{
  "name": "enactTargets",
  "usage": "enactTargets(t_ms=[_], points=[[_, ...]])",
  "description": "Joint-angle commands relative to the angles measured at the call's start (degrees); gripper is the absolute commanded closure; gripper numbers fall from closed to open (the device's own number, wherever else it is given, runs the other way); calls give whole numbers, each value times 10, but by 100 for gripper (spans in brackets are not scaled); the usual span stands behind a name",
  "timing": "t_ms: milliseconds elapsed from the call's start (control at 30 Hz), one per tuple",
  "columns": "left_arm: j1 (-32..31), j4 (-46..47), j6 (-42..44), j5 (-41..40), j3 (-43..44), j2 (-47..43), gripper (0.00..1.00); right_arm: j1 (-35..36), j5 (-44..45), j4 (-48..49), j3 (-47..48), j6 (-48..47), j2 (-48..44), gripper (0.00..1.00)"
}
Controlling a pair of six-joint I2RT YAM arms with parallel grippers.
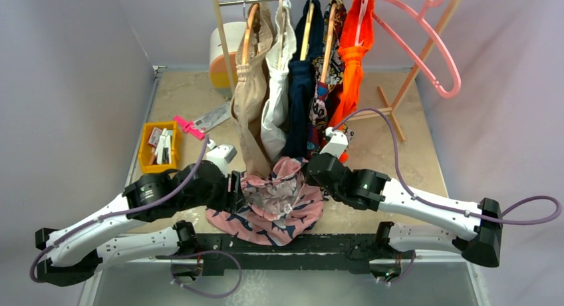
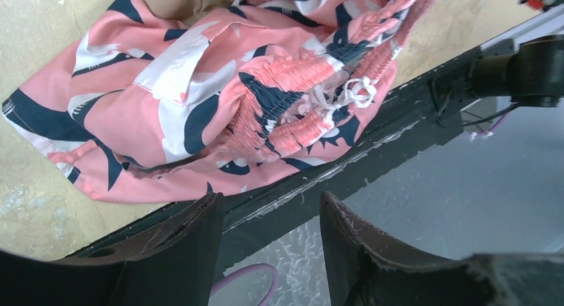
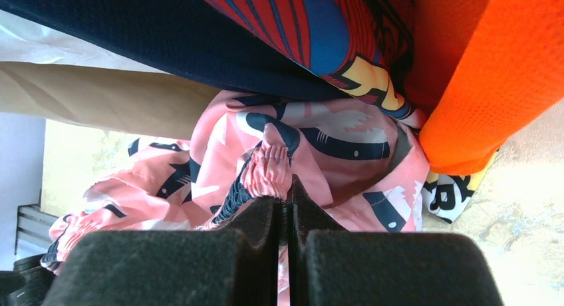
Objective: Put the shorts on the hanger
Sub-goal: Adjust the shorts at the center of the board.
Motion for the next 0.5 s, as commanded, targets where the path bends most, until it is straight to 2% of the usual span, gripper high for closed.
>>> enactTargets(t_ms=[0, 467], points=[[1, 33, -4, 14, -26, 15, 46, -8, -1, 25, 15, -15, 8, 100], [1, 46, -24, -95, -54, 71, 37, -12, -12, 32, 19, -24, 11, 100]])
